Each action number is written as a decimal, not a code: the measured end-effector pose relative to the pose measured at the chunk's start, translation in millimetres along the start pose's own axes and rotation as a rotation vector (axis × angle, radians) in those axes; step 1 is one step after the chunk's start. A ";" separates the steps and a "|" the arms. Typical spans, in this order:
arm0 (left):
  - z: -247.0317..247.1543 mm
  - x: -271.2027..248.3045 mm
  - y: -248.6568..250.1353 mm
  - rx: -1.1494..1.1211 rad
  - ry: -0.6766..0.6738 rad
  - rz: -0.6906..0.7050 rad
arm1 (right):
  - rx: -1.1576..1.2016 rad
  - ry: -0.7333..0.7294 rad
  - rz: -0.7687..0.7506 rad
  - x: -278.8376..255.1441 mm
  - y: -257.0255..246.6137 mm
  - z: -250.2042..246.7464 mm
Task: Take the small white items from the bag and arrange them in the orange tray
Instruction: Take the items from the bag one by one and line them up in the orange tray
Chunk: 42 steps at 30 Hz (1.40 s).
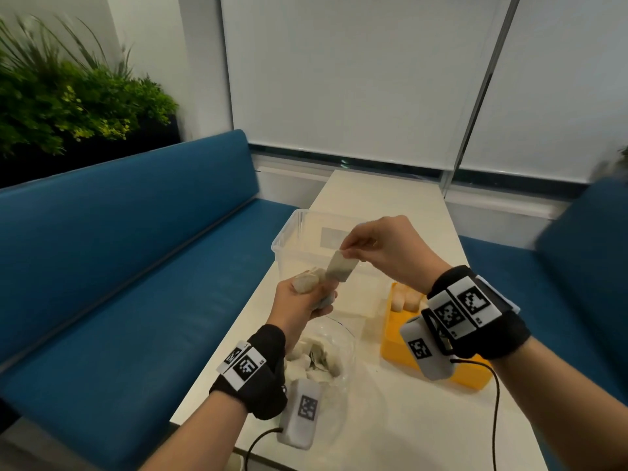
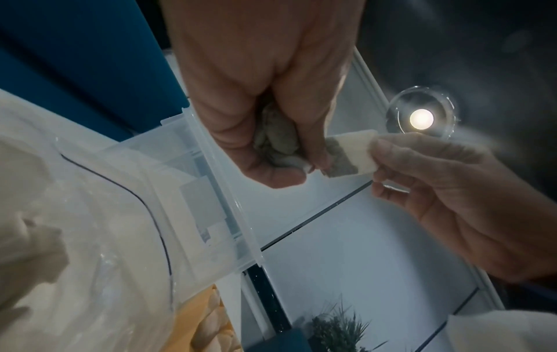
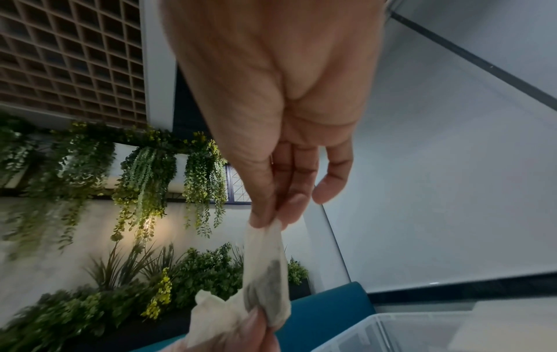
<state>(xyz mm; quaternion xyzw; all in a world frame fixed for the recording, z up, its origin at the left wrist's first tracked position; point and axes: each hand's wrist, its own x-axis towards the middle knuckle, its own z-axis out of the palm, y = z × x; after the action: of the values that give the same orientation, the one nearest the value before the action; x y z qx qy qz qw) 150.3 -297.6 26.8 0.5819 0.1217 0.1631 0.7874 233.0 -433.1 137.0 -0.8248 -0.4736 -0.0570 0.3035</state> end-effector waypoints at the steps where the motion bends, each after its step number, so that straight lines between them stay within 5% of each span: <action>1: 1.9 1.5 -0.6 -0.024 -0.006 -0.022 | -0.001 0.007 0.001 0.2 1.2 -1.3; 6: 10.6 6.8 -6.3 -0.076 -0.030 -0.108 | -0.058 0.024 0.052 -5.4 15.1 -22.1; 12: 12.8 10.1 -24.6 -0.083 -0.030 -0.147 | -0.163 0.056 0.346 -22.0 100.0 -56.8; 19: 19.9 17.0 -43.3 -0.106 -0.039 -0.205 | -0.344 -0.235 0.594 -34.2 196.2 -16.0; 30: 7.8 28.6 -56.8 -0.077 0.003 -0.240 | -0.473 -0.544 0.594 -0.9 243.0 54.3; 42: -6.4 32.4 -61.6 -0.059 0.037 -0.296 | -0.535 -0.405 0.597 10.4 260.4 51.4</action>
<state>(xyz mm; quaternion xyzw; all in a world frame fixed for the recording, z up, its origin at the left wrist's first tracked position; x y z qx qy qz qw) 184.6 -295.6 -34.1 0.5311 0.2158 0.0592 0.8172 441.3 -492.5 -16.9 -0.9693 -0.2334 0.0753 -0.0162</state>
